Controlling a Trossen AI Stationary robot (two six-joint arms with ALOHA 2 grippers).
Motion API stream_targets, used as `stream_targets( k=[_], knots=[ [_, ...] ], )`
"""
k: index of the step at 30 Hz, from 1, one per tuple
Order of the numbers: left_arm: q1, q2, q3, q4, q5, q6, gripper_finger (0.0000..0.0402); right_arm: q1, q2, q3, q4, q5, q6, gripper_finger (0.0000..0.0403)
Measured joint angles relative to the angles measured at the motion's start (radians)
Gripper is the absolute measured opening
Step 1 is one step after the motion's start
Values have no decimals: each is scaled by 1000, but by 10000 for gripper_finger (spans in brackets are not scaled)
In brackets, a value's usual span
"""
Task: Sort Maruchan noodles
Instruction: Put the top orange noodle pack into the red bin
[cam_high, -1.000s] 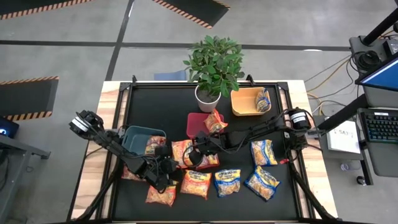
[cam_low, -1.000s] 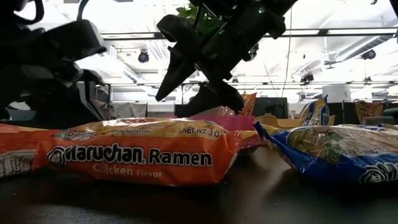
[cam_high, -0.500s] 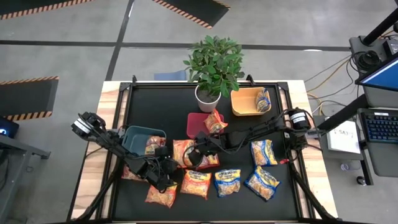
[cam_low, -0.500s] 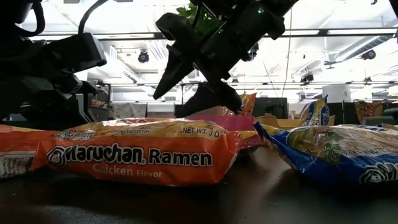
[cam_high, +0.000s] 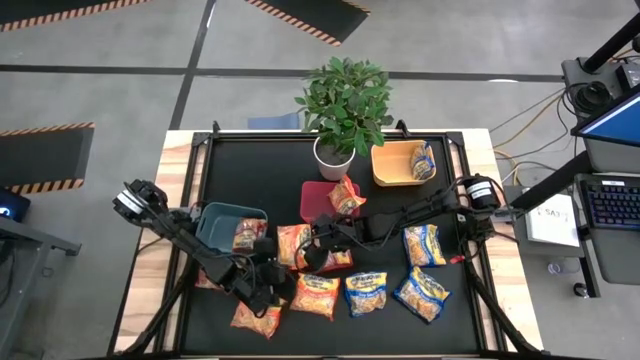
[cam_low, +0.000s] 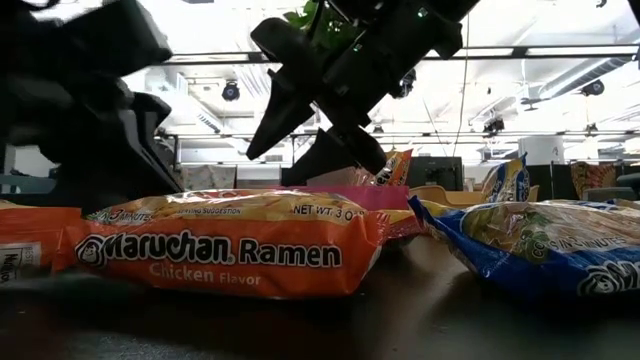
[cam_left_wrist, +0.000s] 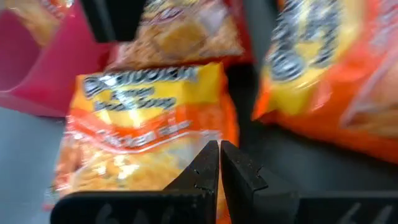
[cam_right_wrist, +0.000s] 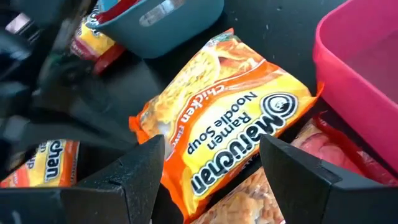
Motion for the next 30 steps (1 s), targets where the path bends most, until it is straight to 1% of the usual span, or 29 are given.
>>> stream_targets(
  k=[3, 6, 9, 12, 14, 17, 22, 26, 30],
  knots=[
    [14, 10, -5, 2, -50, 0, 0, 2, 0, 0, -1, -2, -11, 251],
    [29, 39, -9, 3, -57, -25, 0, 6, 0, 0, -3, -1, -15, 251],
    [32, 69, -11, 15, -32, -53, 0, 11, 0, 0, -10, -4, -11, 251],
    [29, 93, -8, 20, 44, -86, 0, 14, 0, 0, -30, -34, 44, 251],
    [25, 105, -7, 24, 70, -113, 0, 15, 0, -1, -52, -48, 81, 251],
    [11, 119, -6, 26, 70, -143, 0, 15, 0, -1, -61, -48, 95, 251],
    [5, 120, -6, 25, 64, -143, 0, 14, 0, -1, -22, -47, 41, 251],
    [5, 121, -6, 24, 65, -136, 0, 7, 0, -1, -23, -47, 23, 251],
    [5, 115, -6, 25, 67, -132, 0, -6, -2, -1, -23, -45, -61, 251]
  ],
)
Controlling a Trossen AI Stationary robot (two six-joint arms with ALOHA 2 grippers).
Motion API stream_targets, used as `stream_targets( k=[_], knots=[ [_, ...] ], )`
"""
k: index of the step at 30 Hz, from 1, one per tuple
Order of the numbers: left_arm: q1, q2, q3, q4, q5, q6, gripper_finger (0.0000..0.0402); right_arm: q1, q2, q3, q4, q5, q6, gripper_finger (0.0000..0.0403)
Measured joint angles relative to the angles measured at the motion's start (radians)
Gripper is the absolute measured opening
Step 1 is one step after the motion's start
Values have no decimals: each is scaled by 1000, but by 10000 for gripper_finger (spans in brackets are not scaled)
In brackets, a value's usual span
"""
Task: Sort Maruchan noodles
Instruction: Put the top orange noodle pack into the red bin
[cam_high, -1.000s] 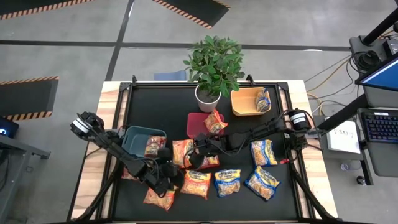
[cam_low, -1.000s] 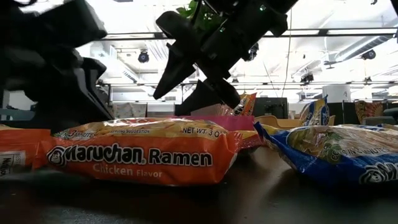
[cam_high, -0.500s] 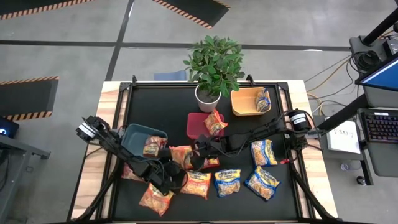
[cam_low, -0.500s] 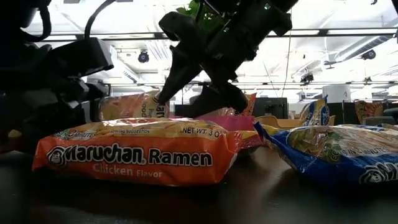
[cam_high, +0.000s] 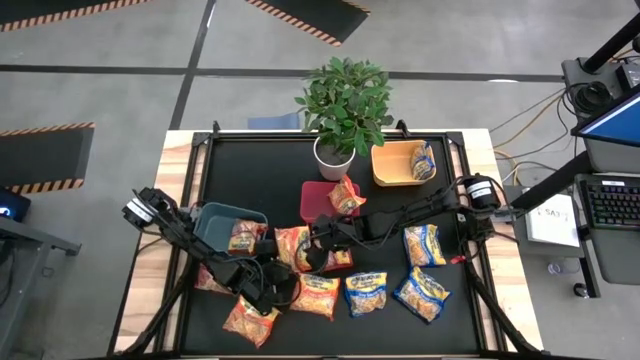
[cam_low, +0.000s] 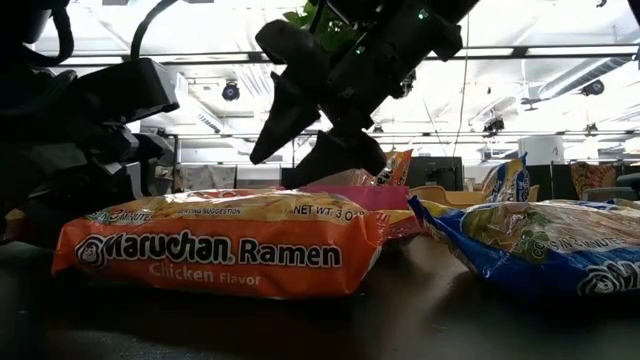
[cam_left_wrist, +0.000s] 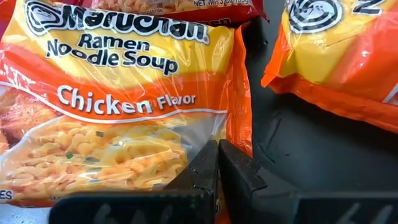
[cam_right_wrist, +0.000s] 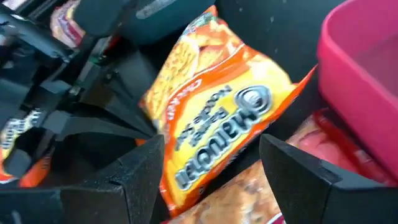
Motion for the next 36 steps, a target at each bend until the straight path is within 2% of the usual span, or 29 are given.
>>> stream_targets(
  k=[5, 9, 14, 17, 22, 27, 36],
  knots=[
    [-2, -35, 9, -21, 28, 32, 0, -1, -47, 0, -24, -3, -74, 251],
    [-2, -65, 24, -17, 24, 63, 0, 10, -115, 0, -142, -2, -132, 247],
    [3, -66, 49, -15, 7, 79, 0, 54, -193, -2, -286, 22, -169, 222],
    [6, -67, 82, -18, -14, 100, 0, 100, -223, -25, -313, 64, -175, 204],
    [18, -61, 117, -36, -134, 171, 0, 174, -240, -105, -237, 141, -176, 178],
    [67, -59, 107, -138, -158, 158, 0, 192, -232, -174, -127, 156, -125, 163],
    [122, -46, 98, -126, -21, 147, 0, 181, -233, -202, -68, 156, -113, 158]
  ],
)
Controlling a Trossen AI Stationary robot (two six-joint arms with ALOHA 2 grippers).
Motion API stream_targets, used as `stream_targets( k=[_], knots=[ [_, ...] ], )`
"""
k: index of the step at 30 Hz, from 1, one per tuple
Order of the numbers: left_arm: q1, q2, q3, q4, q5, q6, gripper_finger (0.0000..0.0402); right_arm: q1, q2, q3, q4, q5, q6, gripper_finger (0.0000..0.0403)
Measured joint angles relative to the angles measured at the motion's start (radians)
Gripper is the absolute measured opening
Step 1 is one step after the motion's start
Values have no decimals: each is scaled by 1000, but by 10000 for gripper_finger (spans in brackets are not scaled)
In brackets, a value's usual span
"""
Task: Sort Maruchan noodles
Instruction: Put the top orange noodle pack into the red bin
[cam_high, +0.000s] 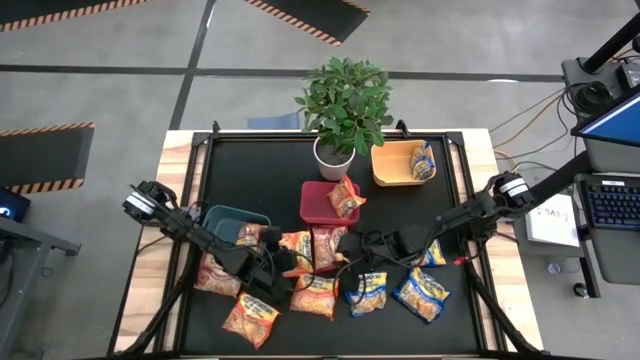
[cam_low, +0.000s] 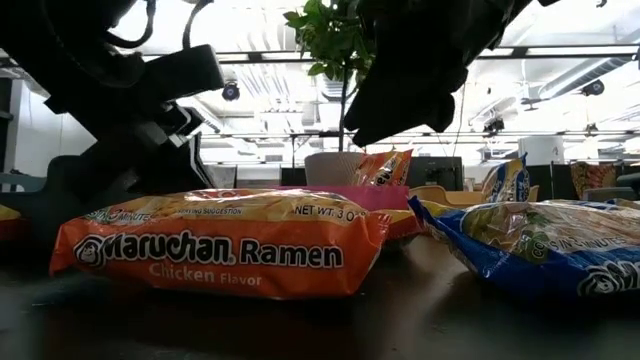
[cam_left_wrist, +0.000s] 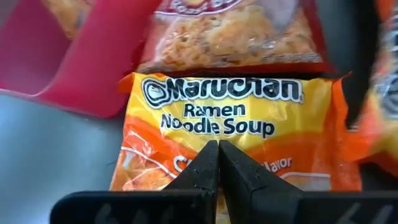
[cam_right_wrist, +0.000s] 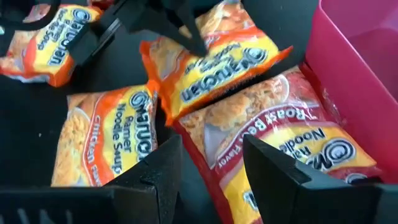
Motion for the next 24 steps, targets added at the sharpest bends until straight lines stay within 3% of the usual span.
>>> stream_targets(
  k=[7, 11, 16, 20, 24],
  knots=[
    [-23, -8, 8, 195, 159, 124, 0, -36, 8, -1, 40, -54, 115, 170],
    [-21, -9, 45, 79, 151, 101, 0, -58, 8, -1, 40, -99, 237, 199],
    [-24, -11, 90, -32, 147, 89, 0, -58, 8, -1, 40, -108, 272, 242],
    [-26, -12, 115, -85, 144, 90, 0, -55, 9, -1, 59, -141, 179, 264],
    [-40, -12, 123, -88, 142, 90, 0, -42, 9, -1, 89, -177, 145, 260]
  ],
)
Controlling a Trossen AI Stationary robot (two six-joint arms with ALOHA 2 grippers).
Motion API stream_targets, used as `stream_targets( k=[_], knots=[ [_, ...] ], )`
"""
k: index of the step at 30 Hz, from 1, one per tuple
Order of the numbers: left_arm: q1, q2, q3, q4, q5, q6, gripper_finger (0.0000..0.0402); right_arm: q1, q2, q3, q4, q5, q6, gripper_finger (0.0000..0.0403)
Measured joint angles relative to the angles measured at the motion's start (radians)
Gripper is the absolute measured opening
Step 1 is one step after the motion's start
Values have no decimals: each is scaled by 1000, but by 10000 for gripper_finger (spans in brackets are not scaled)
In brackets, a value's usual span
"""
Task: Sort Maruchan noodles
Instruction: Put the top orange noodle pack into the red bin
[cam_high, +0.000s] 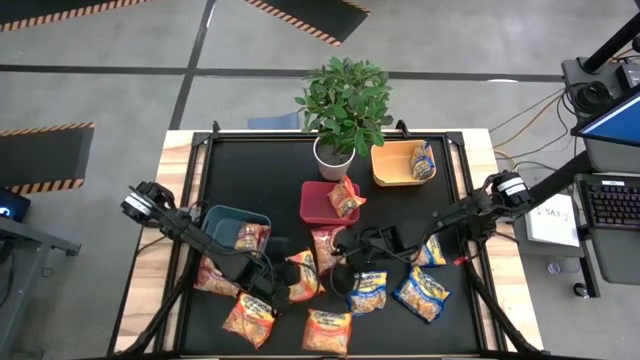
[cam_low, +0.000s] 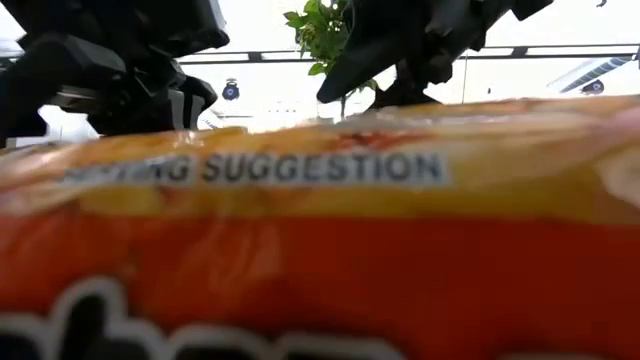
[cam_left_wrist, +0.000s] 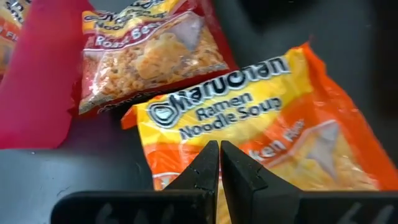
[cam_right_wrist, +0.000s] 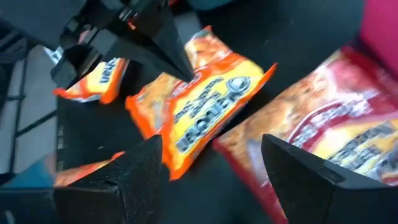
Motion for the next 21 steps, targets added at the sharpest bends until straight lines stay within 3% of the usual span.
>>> stream_targets(
  k=[10, 15, 21],
  knots=[
    [-72, -3, 2, -33, 1, -117, 0, -2, 0, -2, 22, 52, 89, 242],
    [-84, -2, 3, -29, -1, -163, 0, 14, 0, -2, 62, 8, -19, 257],
    [-85, 0, 40, 189, -15, 85, 0, 19, 0, -2, 62, -122, -70, 236]
  ],
)
